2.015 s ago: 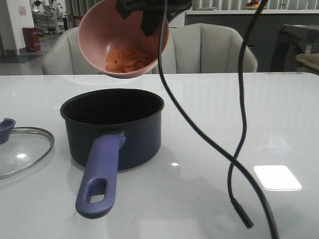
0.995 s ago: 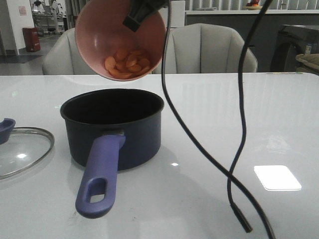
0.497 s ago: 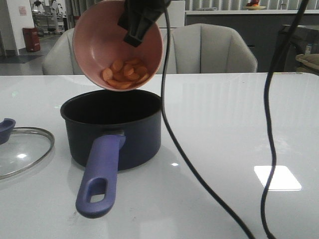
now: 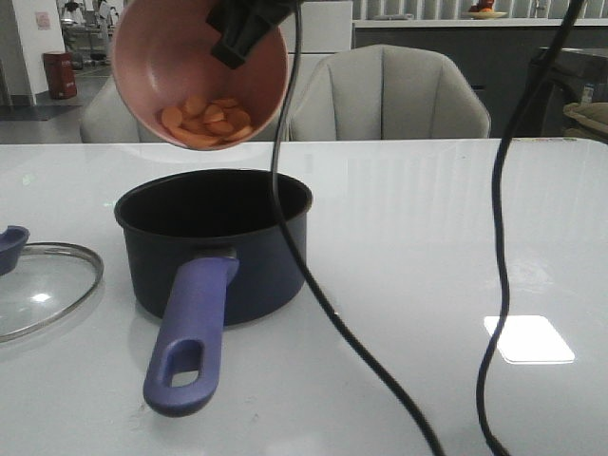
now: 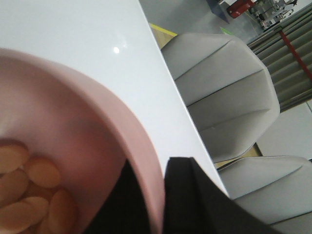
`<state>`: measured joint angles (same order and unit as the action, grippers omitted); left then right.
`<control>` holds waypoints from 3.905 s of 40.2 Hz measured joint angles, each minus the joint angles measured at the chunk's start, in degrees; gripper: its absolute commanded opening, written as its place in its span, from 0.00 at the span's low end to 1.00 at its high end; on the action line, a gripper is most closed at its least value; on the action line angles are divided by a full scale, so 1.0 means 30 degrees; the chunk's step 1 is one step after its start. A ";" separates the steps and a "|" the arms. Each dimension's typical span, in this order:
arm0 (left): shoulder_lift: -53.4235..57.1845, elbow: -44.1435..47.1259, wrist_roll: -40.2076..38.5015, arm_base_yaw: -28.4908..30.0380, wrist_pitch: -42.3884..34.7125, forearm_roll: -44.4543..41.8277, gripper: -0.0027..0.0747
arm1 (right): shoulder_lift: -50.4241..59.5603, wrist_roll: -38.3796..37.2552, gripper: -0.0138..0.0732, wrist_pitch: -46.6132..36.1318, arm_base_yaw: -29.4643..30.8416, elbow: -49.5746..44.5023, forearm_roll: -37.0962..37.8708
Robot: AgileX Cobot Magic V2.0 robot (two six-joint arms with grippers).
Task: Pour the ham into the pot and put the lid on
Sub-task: 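Tilt the pink bowl over the saucepan with the right gripper, then tip the bowl further to pour the carrot slices into the saucepan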
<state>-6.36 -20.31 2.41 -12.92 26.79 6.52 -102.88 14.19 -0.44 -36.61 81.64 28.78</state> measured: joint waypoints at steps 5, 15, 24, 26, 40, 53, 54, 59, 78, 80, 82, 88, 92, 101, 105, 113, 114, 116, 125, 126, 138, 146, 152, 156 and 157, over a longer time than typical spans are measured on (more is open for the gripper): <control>0.0000 0.0000 0.0000 0.0000 0.0000 0.0000 0.76 | 0.0000 -0.2703 0.32 -0.0278 0.0000 0.0000 0.0000; 0.0000 0.0000 0.0000 0.0000 0.0000 0.0000 0.76 | 0.0000 -0.7501 0.32 0.0460 0.0569 0.0000 0.0000; 0.0000 0.0000 0.0000 0.0000 0.0000 0.0000 0.76 | 0.0000 -1.3512 0.32 0.1454 0.1011 0.0000 -0.0065; 0.0000 0.0000 0.0000 0.0000 0.0000 0.0000 0.76 | 0.0000 -1.4592 0.32 0.1746 0.1011 0.0000 -0.0076; 0.0000 0.0000 0.0000 0.0000 0.0000 0.0000 0.76 | -0.0198 -1.6451 0.32 -0.2940 0.1281 -0.2980 0.0714; 0.0000 0.0000 0.0000 0.0000 0.0000 0.0000 0.76 | -0.0111 -1.6414 0.32 -0.3800 0.2709 -0.3834 -0.0674; 0.0000 0.0000 0.0000 0.0000 0.0000 0.0000 0.76 | -0.0012 -1.6414 0.32 -0.3642 0.2709 -0.3864 -0.0716; 0.0000 0.0000 0.0000 0.0000 0.0000 0.0000 0.76 | 0.0480 -1.6370 0.32 -0.2820 0.2671 -0.3864 -0.0753; 0.0000 0.0000 0.0000 0.0000 0.0000 0.0000 0.76 | 0.2916 -1.4943 0.32 0.2655 0.2671 -0.3101 -0.1258; 0.0000 0.0000 0.0000 0.0000 0.0000 0.0000 0.76 | 0.2945 -1.4907 0.32 0.3255 0.2671 -0.2917 -0.1291; 0.0000 0.0000 0.0000 0.0000 0.0000 0.0000 0.76 | 0.2945 -1.4907 0.32 0.3577 0.2671 -0.2795 -0.1305; 0.0000 0.0000 0.0000 0.0000 0.0000 0.0000 0.76 | 0.2945 -1.4722 0.32 0.3923 0.2557 -0.2786 -0.1962; 0.0000 0.0000 0.0000 0.0000 0.0000 0.0000 0.76 | 0.2945 -1.3063 0.32 0.3889 0.2557 -0.2786 -0.3872; 0.0000 0.0000 0.0000 0.0000 0.0000 0.0000 0.76 | 0.2945 -0.2801 0.32 0.3344 0.2489 -0.2786 -1.3270; 0.0000 0.0000 0.0000 0.0000 0.0000 0.0000 0.76 | 0.2870 0.1620 0.32 0.2502 0.2215 -0.2786 -1.6583; 0.0000 0.0000 0.0000 0.0000 0.0000 0.0000 0.76 | 0.2497 0.5021 0.32 -0.1489 0.1556 -0.3065 -1.8519; 0.0000 0.0000 0.0000 0.0000 0.0000 0.0000 0.76 | 0.2452 0.5094 0.32 -0.2186 0.1513 -0.3241 -1.8565; 0.0000 0.0000 0.0000 0.0000 0.0000 0.0000 0.76 | 0.2376 0.5217 0.32 -0.4034 0.1430 -0.3826 -1.8606; 0.0000 0.0000 0.0000 0.0000 0.0000 0.0000 0.76 | 0.2097 0.5340 0.32 -0.7337 0.1380 -0.5449 -1.7503; 0.0000 0.0000 0.0000 0.0000 0.0000 0.0000 0.76 | 0.2097 0.5340 0.32 -0.7408 0.1380 -0.5493 -1.7112; 0.0000 0.0000 0.0000 0.0000 0.0000 0.0000 0.76 | 0.1931 0.5371 0.32 -0.9742 0.1380 -0.5914 -1.0931; 0.0000 0.0000 0.0000 0.0000 0.0000 0.0000 0.76 | 0.1244 0.5377 0.32 -1.2512 0.1380 -0.6901 -0.8035; 0.0000 0.0000 0.0000 0.0000 0.0000 0.0000 0.76 | 0.0713 0.5699 0.32 -1.4794 0.1380 -0.7245 -0.7066; 0.0000 0.0000 0.0000 0.0000 0.0000 0.0000 0.76 | 0.0415 0.6137 0.32 -1.5876 0.1380 -0.7316 -0.6849; 0.0000 0.0000 0.0000 0.0000 0.0000 0.0000 0.76 | 0.0374 0.6317 0.32 -1.6049 0.1380 -0.7316 -0.6837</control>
<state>-6.36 -20.31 2.41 -12.92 26.79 6.52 -101.75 33.14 -48.59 -32.47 59.69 8.26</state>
